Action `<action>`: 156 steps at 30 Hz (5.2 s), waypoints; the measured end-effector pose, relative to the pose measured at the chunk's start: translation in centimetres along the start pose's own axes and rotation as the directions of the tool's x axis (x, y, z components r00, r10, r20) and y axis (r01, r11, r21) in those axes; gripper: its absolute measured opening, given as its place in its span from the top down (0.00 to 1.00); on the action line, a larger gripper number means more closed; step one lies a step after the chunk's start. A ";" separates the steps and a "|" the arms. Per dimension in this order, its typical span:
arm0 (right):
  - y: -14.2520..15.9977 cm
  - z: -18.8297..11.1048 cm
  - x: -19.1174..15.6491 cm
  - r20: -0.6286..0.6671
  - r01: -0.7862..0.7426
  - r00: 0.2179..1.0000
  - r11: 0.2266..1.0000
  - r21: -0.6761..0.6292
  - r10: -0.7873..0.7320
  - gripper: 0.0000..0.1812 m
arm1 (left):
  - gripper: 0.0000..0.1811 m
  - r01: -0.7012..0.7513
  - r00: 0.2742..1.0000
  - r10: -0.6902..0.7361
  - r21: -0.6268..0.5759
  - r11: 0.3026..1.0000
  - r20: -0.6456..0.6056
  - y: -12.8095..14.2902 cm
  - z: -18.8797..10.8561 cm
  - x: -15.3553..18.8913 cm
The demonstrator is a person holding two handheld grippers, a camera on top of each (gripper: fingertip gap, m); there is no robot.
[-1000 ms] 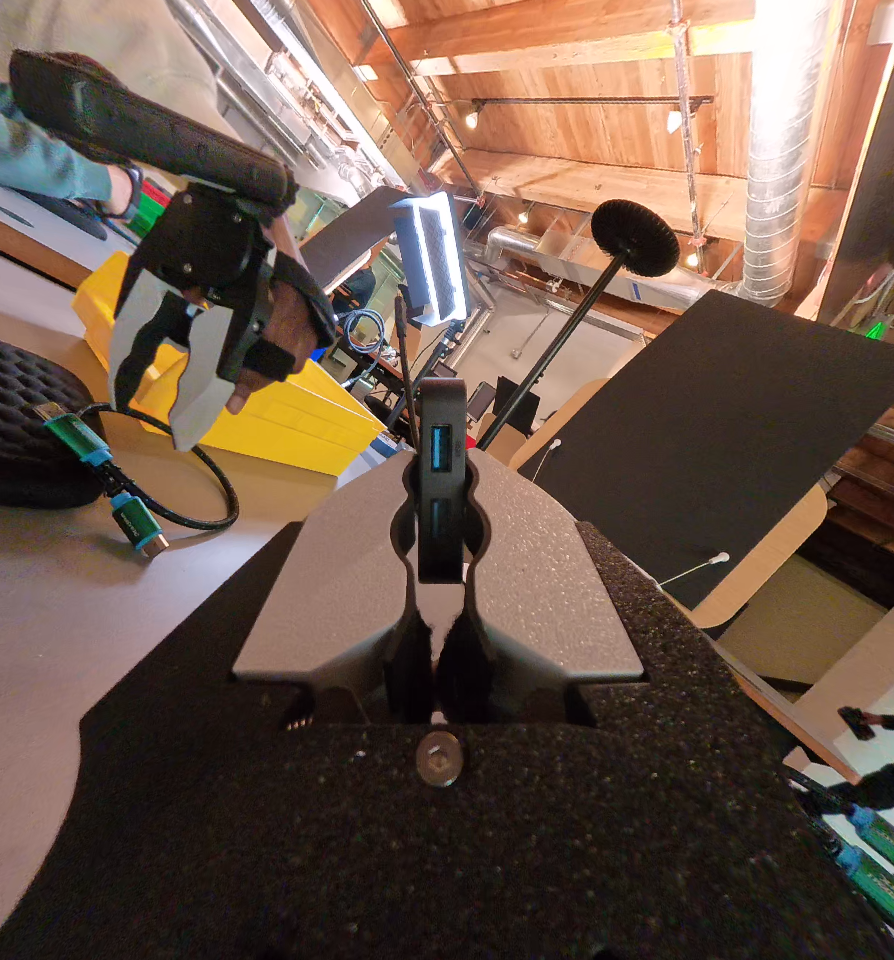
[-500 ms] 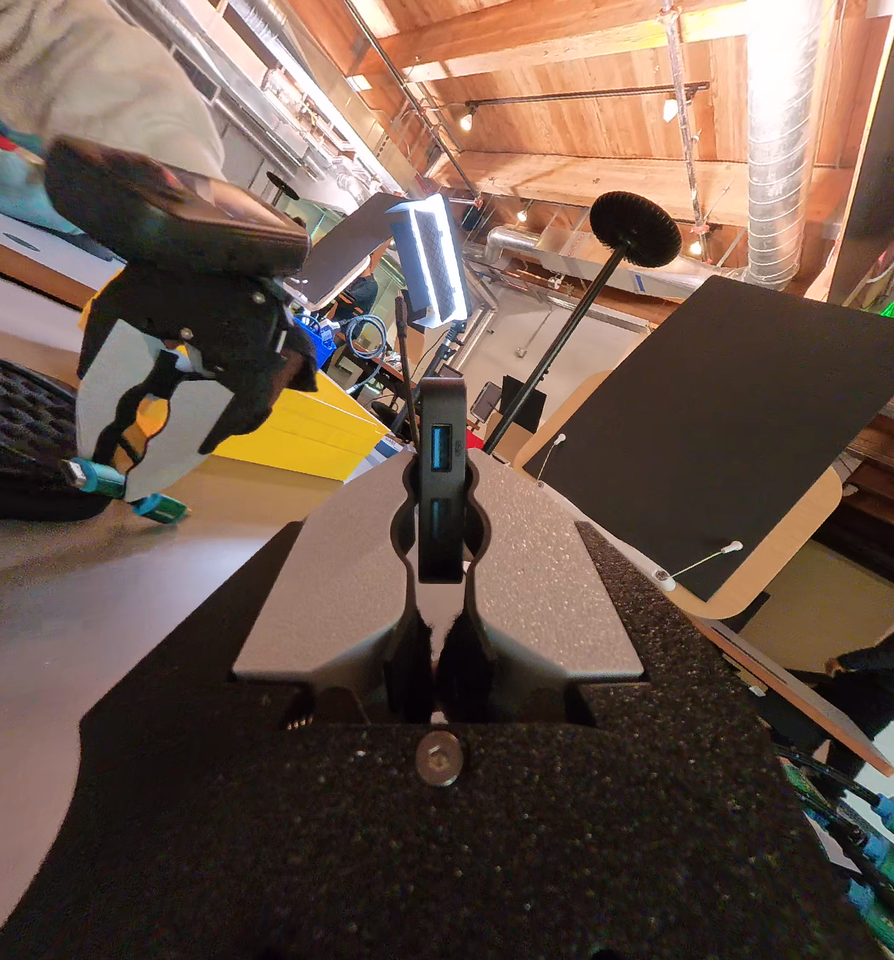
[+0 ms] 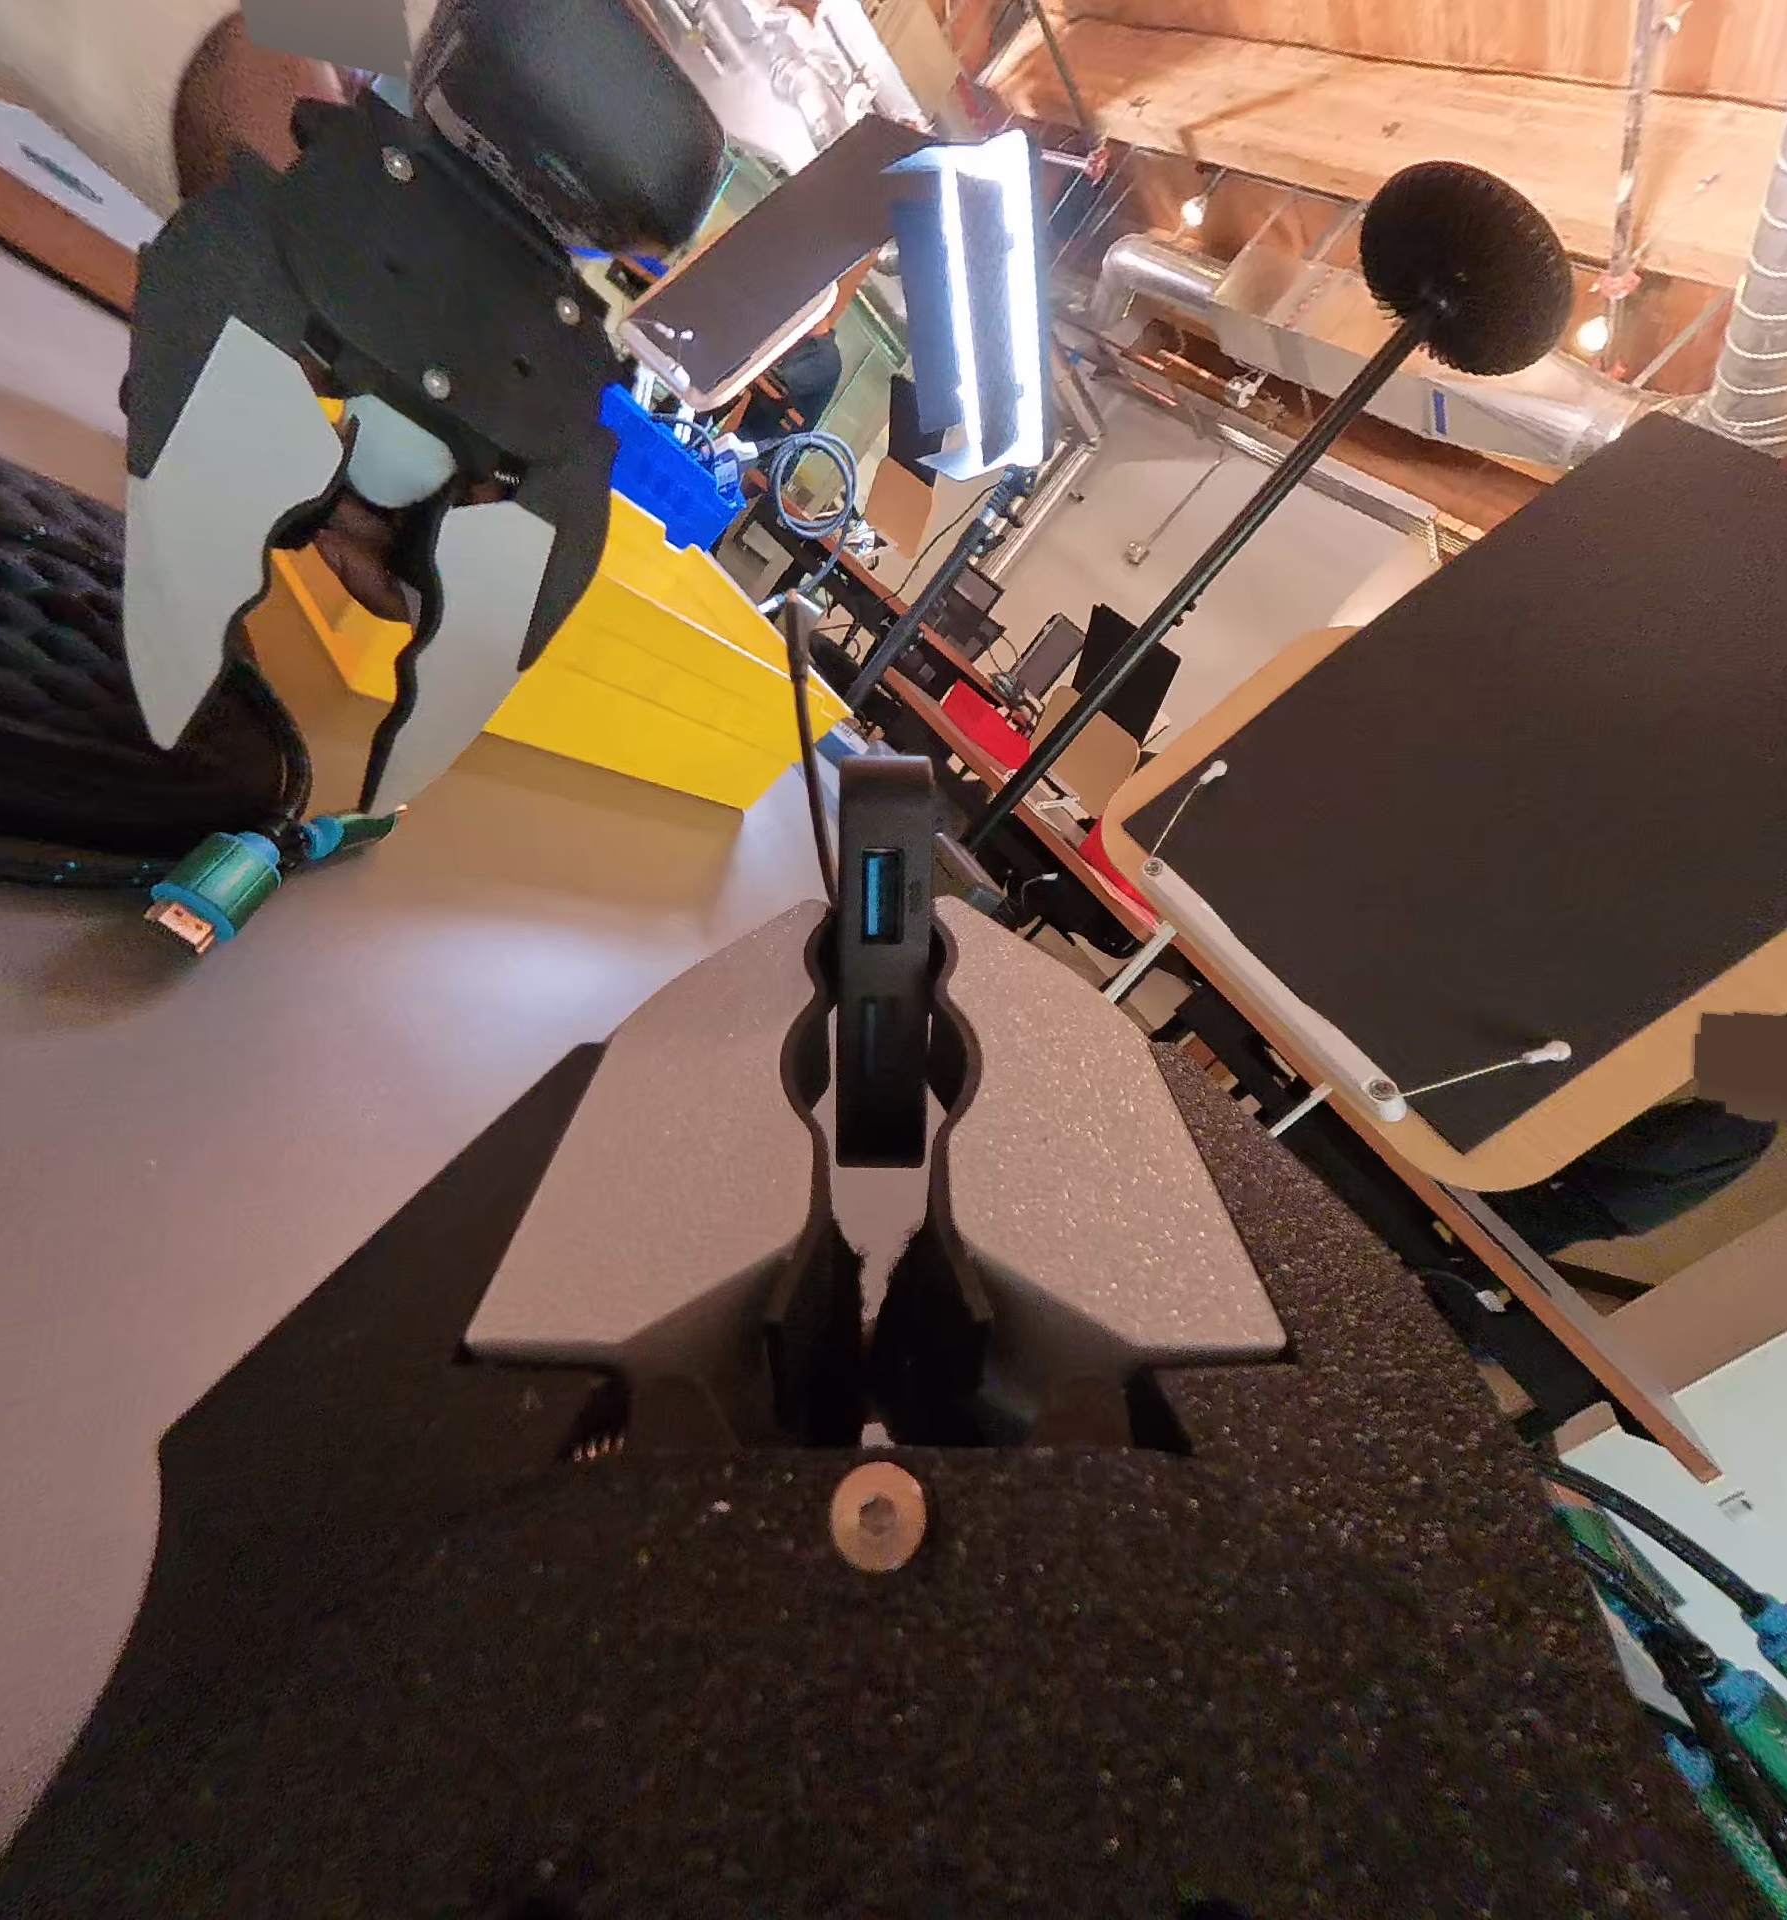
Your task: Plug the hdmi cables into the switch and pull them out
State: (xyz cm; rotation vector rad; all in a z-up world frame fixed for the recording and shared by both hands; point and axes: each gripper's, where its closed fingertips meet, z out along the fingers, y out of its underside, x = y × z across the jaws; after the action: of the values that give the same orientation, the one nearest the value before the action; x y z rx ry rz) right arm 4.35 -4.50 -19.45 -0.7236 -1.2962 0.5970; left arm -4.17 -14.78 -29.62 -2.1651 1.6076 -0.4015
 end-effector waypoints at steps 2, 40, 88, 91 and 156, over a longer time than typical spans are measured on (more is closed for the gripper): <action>0.1 0.0 -0.2 0.006 0.010 1.000 1.000 -0.003 -0.010 0.92 | 0.79 -0.069 0.997 0.067 -0.078 0.995 -0.038 1.1 1.3 -0.2; 4.5 2.1 -7.7 0.297 0.858 0.509 0.452 -0.243 -0.808 0.93 | 0.89 0.364 0.874 -0.404 0.187 0.912 0.270 -3.1 2.9 -2.9; 11.0 -12.4 28.6 0.269 0.472 0.105 -0.190 -0.861 -0.957 0.82 | 0.71 -0.063 0.702 -0.698 0.988 0.138 0.142 -4.0 -9.6 -6.7; 21.8 -14.2 23.0 0.613 0.701 0.385 -0.213 -0.680 -0.690 0.85 | 0.71 -0.049 0.701 -0.705 0.994 0.099 0.105 -3.7 -9.9 -6.8; 11.1 -2.0 -1.3 -0.142 -0.340 0.935 0.707 -0.620 0.325 0.77 | 0.90 0.211 0.453 -0.380 0.317 0.925 0.807 4.3 -2.4 -8.6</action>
State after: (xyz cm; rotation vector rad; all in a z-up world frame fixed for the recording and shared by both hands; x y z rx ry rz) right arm 6.14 1.40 -28.97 -1.5588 -1.3612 0.4194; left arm -11.40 -7.95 -29.50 -1.9648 0.5797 0.4249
